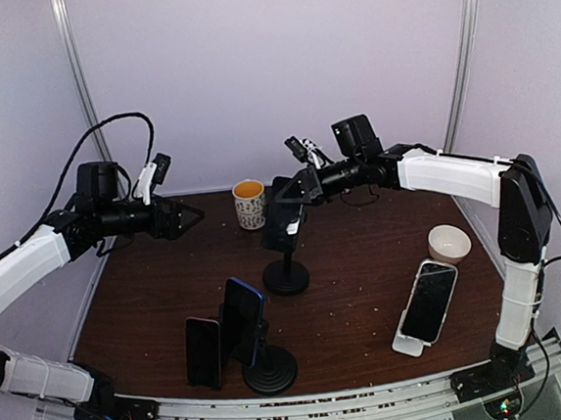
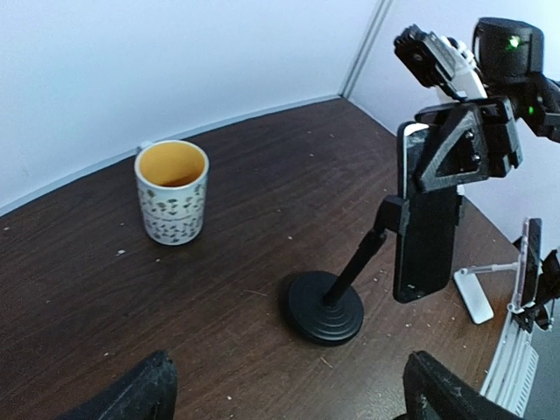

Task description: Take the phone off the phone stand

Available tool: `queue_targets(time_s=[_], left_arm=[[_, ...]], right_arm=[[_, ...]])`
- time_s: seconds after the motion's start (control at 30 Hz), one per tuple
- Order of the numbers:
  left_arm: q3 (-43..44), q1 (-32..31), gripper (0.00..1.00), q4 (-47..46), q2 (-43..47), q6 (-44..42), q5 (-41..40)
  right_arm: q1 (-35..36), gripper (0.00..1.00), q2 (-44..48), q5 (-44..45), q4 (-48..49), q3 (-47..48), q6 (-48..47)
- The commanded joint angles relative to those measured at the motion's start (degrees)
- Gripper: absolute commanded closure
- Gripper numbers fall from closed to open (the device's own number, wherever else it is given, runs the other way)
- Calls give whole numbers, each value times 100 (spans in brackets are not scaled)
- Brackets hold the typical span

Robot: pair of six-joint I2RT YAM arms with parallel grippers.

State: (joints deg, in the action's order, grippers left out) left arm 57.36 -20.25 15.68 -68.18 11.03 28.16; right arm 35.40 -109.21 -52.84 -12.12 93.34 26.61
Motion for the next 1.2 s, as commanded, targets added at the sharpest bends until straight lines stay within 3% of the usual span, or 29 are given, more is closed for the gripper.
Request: queue_targets(time_s=[0.0,0.3,0.6,0.8,1.17], left_arm=[[269,-251,7,-546,-288,-250,892],[711,-963,9,-651,-1107,-844,1621],[500,-1183,15,-1500,-1513,-955,2022],[505,-1283,20,-1745,-1795,-1032,2420],[315,-1369,27,-2087,-2132,-919,2399]], right_arm=[[11,100,365,-803,152,257,-651],[91,100,330,-1008,-922,463,-2061],[275,100,357,-1002,-1466,483,-2880],[380,100,328,-914,-1674,549,-3125],[393,100,433,-792,-1389,329,-3100]])
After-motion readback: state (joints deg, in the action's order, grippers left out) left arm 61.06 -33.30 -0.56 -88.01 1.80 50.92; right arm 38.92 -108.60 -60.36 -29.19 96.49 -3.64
